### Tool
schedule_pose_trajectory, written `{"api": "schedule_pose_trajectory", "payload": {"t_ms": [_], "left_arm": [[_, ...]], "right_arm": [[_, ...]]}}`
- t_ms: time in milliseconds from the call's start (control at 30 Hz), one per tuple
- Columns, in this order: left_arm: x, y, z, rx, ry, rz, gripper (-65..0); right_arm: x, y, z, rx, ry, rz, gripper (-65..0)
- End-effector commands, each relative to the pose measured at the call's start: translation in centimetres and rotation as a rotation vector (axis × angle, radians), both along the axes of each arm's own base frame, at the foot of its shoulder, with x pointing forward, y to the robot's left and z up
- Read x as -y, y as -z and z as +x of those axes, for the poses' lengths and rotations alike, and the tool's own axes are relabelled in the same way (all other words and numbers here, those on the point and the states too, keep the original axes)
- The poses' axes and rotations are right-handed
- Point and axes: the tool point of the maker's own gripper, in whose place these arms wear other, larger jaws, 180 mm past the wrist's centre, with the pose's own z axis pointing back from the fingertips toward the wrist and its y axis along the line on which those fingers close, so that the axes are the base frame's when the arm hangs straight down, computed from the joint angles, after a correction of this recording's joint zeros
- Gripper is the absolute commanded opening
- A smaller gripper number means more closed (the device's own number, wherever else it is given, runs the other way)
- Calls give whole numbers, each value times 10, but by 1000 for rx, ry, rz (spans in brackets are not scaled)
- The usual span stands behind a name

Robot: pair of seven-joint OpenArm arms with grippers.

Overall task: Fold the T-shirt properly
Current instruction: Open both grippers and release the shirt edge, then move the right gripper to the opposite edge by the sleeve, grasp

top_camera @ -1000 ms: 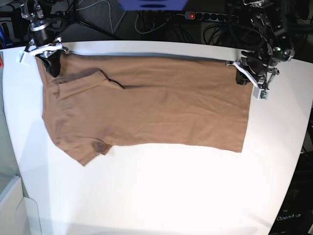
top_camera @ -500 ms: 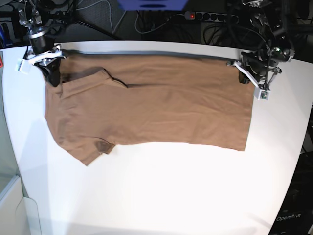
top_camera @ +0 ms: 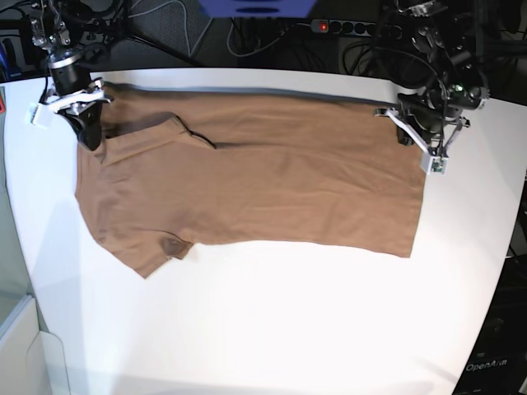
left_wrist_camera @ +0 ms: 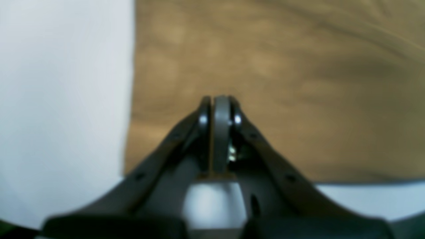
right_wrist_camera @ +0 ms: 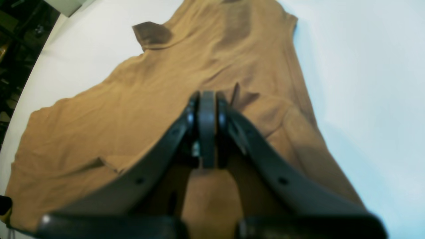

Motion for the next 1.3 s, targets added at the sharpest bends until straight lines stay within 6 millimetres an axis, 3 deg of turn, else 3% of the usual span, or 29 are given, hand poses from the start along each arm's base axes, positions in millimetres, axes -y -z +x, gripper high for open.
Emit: {"api": "schedule_pose_trajectory", "payload": {"t_ms": [0,133,267,433,667,833,1000,1167,1267], "left_arm": [[-4,-18,13,65,2,22,-632],[2,-31,14,83,-1,27,-632],[0,-47,22,130,1,50,-630],[-6,-66,45,193,2,75,-628],[-28,-98,81,261,4,137,-600],[-34,-96,89,214,-3,135,-480],[-34,-95,89,212,-3,136,-465],[-34,-94,84,206,-1,141,-465],[-34,-92,84,202,-1,139,-465]], "right_arm": [[3,-15,10,58,-6,-6,-643],[3,-16,12,63,-6,-7,-643],[1,-19,28,50,-56,-22,-638],[-12,-17,73,-51,-205,-104,-640],[-7,-21,131,-130,-269,-298,-634],[8,-23,176,-200,-271,-310,-633],[2,-23,197,-248,-391,-305,-631],[-6,-14,192,-321,-512,-317,-495],[-16,-20,195,-300,-565,-329,-411]]}}
